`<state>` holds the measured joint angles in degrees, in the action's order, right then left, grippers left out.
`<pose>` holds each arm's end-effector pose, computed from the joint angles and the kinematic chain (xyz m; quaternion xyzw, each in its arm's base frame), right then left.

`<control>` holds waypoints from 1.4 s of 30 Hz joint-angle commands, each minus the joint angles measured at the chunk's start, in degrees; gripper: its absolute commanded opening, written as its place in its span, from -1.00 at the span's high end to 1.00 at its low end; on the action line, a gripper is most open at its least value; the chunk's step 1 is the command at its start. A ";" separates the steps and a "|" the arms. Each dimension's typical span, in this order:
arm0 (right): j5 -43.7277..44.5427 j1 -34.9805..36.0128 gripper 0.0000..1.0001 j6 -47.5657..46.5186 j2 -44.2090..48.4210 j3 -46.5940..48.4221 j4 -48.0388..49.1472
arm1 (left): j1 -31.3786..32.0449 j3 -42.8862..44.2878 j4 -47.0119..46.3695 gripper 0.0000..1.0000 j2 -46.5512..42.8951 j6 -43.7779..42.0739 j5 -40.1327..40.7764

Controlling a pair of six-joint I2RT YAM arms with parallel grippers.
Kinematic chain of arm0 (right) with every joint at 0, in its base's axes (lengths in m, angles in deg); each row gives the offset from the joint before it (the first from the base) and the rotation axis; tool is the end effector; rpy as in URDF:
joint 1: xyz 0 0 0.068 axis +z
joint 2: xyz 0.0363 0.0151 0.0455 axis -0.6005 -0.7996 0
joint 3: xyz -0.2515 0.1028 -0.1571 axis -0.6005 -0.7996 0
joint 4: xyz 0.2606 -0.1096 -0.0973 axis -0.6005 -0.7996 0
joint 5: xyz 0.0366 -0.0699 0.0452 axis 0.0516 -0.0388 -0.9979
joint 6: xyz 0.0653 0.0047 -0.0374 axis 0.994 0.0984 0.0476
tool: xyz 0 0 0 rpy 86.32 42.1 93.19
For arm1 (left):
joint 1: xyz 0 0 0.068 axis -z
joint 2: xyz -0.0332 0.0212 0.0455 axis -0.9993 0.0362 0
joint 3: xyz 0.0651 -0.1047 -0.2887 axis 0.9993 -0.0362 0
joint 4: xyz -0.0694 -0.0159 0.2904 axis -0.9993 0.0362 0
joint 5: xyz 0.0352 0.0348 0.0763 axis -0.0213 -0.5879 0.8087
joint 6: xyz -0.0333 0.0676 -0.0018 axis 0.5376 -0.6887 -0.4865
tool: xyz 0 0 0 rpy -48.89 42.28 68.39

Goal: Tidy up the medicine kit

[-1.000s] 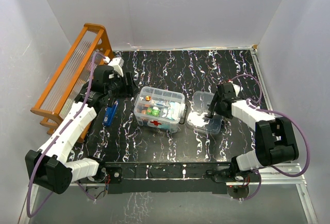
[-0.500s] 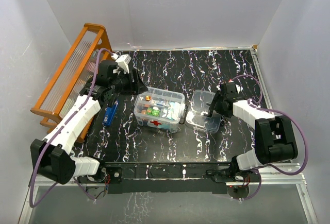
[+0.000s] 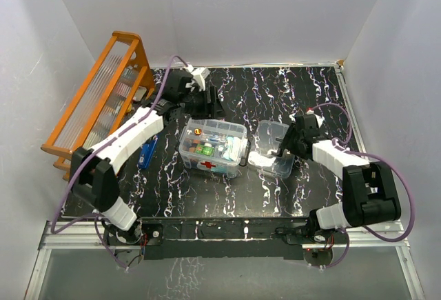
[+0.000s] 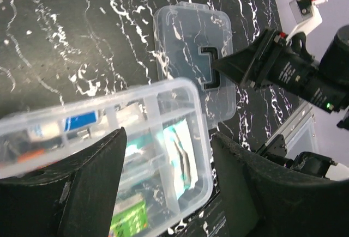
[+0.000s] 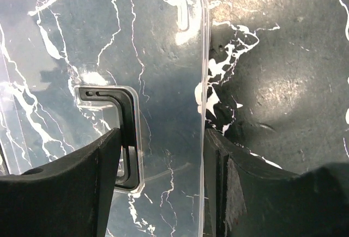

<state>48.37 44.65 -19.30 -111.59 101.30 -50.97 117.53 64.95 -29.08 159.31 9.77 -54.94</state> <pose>0.2948 0.0335 0.1551 0.2076 0.9363 0.0463 0.2795 0.3550 -0.2277 0.3508 0.1090 0.8465 -0.3731 0.3638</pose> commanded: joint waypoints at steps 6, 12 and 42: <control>3.18 -0.04 0.15 1.58 6.20 -3.08 5.12 | 3.15 14.80 -1.13 -0.32 13.88 1.71 -0.95; 3.62 -0.06 0.16 2.17 8.46 -4.62 6.90 | 3.27 22.12 0.80 -0.42 22.33 2.45 -3.24; -4.43 -0.54 0.24 2.86 8.25 -5.26 18.99 | 5.02 27.69 -15.61 -0.58 41.68 10.02 -25.91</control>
<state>45.72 44.59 -15.91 -102.46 95.07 -38.42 121.97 91.22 -39.37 201.21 16.90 -74.15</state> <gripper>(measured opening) 0.533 0.843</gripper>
